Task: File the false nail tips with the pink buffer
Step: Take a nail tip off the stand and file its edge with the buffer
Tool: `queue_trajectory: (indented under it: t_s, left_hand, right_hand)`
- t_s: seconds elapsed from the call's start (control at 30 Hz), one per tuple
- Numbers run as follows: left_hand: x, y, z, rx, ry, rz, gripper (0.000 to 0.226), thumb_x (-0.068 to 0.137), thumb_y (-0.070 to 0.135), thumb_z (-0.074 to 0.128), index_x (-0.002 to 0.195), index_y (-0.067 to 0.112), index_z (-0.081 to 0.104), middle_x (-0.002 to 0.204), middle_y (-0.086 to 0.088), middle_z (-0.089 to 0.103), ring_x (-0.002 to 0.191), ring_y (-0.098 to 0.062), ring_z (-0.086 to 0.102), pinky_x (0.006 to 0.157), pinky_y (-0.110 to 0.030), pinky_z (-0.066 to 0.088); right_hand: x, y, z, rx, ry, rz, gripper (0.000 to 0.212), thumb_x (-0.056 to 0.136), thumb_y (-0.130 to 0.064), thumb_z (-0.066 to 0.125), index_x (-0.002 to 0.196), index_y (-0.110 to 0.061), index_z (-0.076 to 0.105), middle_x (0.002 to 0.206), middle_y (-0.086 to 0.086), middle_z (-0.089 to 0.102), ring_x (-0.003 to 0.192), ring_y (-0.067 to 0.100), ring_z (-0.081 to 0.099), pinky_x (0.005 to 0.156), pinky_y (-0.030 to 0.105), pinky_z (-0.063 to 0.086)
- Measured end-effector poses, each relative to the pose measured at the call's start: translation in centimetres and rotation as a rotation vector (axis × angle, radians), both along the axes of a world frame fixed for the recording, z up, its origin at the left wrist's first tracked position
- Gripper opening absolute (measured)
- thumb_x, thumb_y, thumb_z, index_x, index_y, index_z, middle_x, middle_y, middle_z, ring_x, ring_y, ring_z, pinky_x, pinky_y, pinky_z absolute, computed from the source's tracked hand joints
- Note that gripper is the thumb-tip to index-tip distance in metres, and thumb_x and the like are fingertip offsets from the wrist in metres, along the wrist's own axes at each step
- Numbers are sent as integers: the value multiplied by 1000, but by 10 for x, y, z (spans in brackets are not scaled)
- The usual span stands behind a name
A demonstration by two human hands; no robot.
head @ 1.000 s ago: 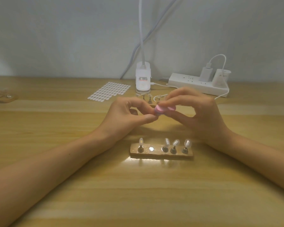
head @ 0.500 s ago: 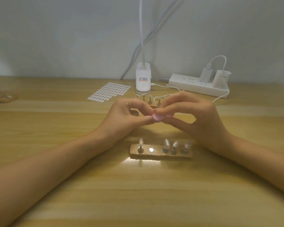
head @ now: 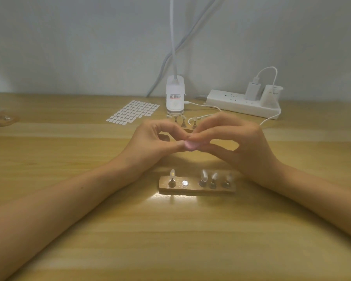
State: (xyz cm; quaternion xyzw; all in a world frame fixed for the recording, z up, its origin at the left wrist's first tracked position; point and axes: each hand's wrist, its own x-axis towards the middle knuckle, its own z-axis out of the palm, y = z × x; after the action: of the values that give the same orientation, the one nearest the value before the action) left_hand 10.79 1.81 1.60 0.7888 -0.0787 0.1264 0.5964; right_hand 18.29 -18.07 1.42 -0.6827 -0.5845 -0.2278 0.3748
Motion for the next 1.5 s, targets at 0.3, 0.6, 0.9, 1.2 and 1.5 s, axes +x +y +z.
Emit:
queue_trajectory:
  t_s: [0.3,0.6,0.9,1.2,1.5]
  left_hand:
    - [-1,-1,1,5,-5,-3,10,76,16,85,75,22,78,88,-4,77,74,-14,64,76,-38,48]
    - [-1,-1,0,20,-32,-33,9,73,22,85,71,26,77,82,2,75,70,-7,63,68,-26,48]
    - [-1,-1,0,6,-35,-35,9,71,28,84,70,25,76,82,4,74,72,-11,62,71,-32,47]
    - [2,1,-2,17,-40,-37,10,74,21,85,72,25,77,81,3,73,72,-9,63,69,-28,49]
    - [1,0,-3,17,-67,-31,7,73,22,86,74,25,79,83,-1,74,75,-31,63,75,-54,52]
  right_hand:
    - [4,-3,0,49,75,-65,20,87,-5,77,107,-6,77,98,10,71,89,23,69,78,40,57]
    - [0,-5,-1,35,101,-33,20,87,-5,77,107,-7,77,99,9,70,90,23,68,80,38,56]
    - [0,-4,0,13,70,-8,20,86,-6,77,106,-8,76,99,6,68,89,19,67,82,32,55]
    - [1,-4,3,24,107,-51,18,86,-9,76,104,-8,77,99,6,70,90,17,67,82,27,53]
    - [1,-5,4,43,136,-43,20,87,-9,75,107,-8,76,99,6,70,91,17,68,82,36,56]
